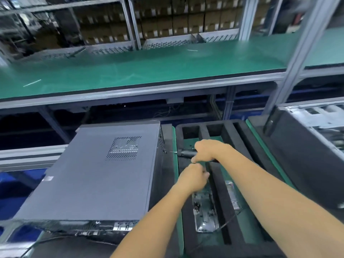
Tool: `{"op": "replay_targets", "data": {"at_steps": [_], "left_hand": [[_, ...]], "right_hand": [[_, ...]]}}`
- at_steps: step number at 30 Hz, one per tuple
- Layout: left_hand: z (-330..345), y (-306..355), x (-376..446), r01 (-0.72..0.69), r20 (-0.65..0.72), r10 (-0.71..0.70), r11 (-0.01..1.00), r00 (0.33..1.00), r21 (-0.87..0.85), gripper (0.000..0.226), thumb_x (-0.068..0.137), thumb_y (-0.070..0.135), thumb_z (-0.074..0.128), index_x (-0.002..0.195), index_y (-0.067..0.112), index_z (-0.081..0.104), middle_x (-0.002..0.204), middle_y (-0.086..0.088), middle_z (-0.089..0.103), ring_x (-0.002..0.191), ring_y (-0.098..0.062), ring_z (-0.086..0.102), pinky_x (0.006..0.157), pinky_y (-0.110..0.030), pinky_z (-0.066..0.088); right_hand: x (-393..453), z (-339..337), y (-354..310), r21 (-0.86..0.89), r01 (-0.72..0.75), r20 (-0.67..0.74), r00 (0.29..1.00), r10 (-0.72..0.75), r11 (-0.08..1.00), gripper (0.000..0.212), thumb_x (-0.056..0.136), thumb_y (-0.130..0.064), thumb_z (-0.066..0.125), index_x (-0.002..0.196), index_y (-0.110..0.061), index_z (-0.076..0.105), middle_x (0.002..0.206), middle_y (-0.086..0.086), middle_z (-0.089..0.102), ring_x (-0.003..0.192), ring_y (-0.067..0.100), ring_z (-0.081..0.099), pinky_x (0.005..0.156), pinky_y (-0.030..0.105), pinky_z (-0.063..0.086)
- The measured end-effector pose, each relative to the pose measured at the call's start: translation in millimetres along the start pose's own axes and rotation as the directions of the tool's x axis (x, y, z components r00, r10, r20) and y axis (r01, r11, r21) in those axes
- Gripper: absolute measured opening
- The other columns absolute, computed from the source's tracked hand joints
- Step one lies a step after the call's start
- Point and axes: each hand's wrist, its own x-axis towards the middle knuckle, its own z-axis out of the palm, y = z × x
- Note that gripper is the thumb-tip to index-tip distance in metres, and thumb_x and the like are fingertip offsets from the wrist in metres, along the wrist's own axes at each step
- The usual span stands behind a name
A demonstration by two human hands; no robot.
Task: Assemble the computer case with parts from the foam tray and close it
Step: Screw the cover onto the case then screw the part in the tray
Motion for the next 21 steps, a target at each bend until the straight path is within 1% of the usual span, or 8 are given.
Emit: {"op": "replay_targets", "data": {"at_steps": [2, 4, 7, 10, 12, 14, 16, 21], "left_hand": [[-12, -1, 1, 0.07, -0.082, -0.084, 0.983, 0.993, -0.168, 0.026, 0.095, 0.021, 0.047, 0.093, 0.0, 0.062, 0.098, -0.019, 0.063, 0.09, -0.035, 0.06, 0.076, -0.037, 0.05], [-29, -6, 0, 0.076, -0.178, -0.134, 0.951, 0.975, -0.3, 0.022, 0.093, 0.015, 0.048, 0.089, 0.0, 0.065, 0.093, -0.016, 0.064, 0.084, -0.031, 0.059, 0.069, -0.031, 0.046], [-60, -16, -5, 0.023, -0.328, -0.229, 0.849, 0.916, -0.528, 0.02, 0.09, 0.008, 0.053, 0.077, 0.001, 0.067, 0.073, -0.006, 0.058, 0.067, -0.02, 0.047, 0.055, -0.026, 0.033], [-89, -30, -18, -0.101, -0.362, -0.354, 0.58, 0.862, -0.808, 0.022, 0.087, 0.001, 0.056, 0.07, 0.011, 0.067, 0.067, -0.002, 0.06, 0.061, -0.015, 0.049, 0.061, -0.025, 0.044], [-104, -44, -26, -0.174, -0.313, -0.431, 0.332, 0.846, -0.927, 0.017, 0.089, -0.001, 0.056, 0.084, 0.011, 0.068, 0.077, -0.002, 0.064, 0.062, -0.013, 0.056, 0.067, -0.025, 0.051], [-116, -59, -35, -0.239, -0.259, -0.47, 0.102, 0.844, -0.966, 0.013, 0.091, -0.003, 0.055, 0.096, 0.004, 0.065, 0.082, -0.005, 0.065, 0.065, -0.012, 0.058, 0.066, -0.021, 0.051], [-124, -73, -46, -0.292, -0.217, -0.505, -0.074, 0.836, -0.954, 0.013, 0.092, -0.005, 0.053, 0.089, 0.003, 0.063, 0.079, -0.005, 0.063, 0.065, -0.012, 0.057, 0.063, -0.018, 0.05], [-125, -100, -84, -0.333, -0.231, -0.462, -0.152, 0.856, -0.93, 0.033, 0.091, -0.011, 0.039, 0.071, 0.01, 0.055, 0.068, -0.002, 0.051, 0.061, -0.012, 0.049, 0.057, -0.017, 0.043]], "right_hand": [[-15, -8, 10, 0.169, -0.061, -0.018, 0.998, 0.065, 0.984, 0.042, 0.093, -0.048, 0.059, 0.094, -0.008, 0.048, 0.092, 0.006, 0.054, 0.067, 0.017, 0.046, 0.056, 0.031, 0.033], [-27, -13, 13, 0.347, -0.095, -0.051, 0.991, 0.12, 0.933, 0.041, 0.094, -0.049, 0.058, 0.091, -0.008, 0.05, 0.077, 0.002, 0.06, 0.063, 0.018, 0.053, 0.052, 0.029, 0.034], [-43, -17, -2, 0.642, -0.087, -0.057, 0.986, 0.16, 0.762, 0.059, 0.096, -0.047, 0.057, 0.124, 0.005, 0.046, 0.078, 0.006, 0.067, 0.066, 0.024, 0.07, 0.05, 0.026, 0.045], [-57, -20, -30, 0.844, -0.014, -0.052, 0.993, 0.107, 0.536, 0.055, 0.098, -0.043, 0.057, 0.129, -0.001, 0.039, 0.089, 0.013, 0.063, 0.059, 0.021, 0.068, 0.057, 0.035, 0.058], [-66, -21, -52, 0.911, 0.025, -0.052, 0.997, 0.054, 0.412, 0.046, 0.099, -0.042, 0.056, 0.12, -0.002, 0.046, 0.086, 0.01, 0.06, 0.061, 0.023, 0.069, 0.059, 0.037, 0.06], [-73, -17, -76, 0.942, 0.042, -0.052, 0.998, 0.021, 0.333, 0.036, 0.099, -0.04, 0.055, 0.11, -0.006, 0.051, 0.084, 0.008, 0.059, 0.058, 0.021, 0.067, 0.052, 0.031, 0.056], [-79, -7, -100, 0.959, 0.045, -0.048, 0.999, 0.004, 0.281, 0.032, 0.098, -0.038, 0.057, 0.104, -0.007, 0.053, 0.081, 0.007, 0.06, 0.055, 0.02, 0.064, 0.05, 0.029, 0.054], [-92, 24, -155, 0.981, 0.038, -0.028, 0.998, -0.059, 0.189, 0.029, 0.099, -0.035, 0.056, 0.102, -0.007, 0.053, 0.073, 0.008, 0.066, 0.05, 0.02, 0.06, 0.048, 0.027, 0.051]]}}
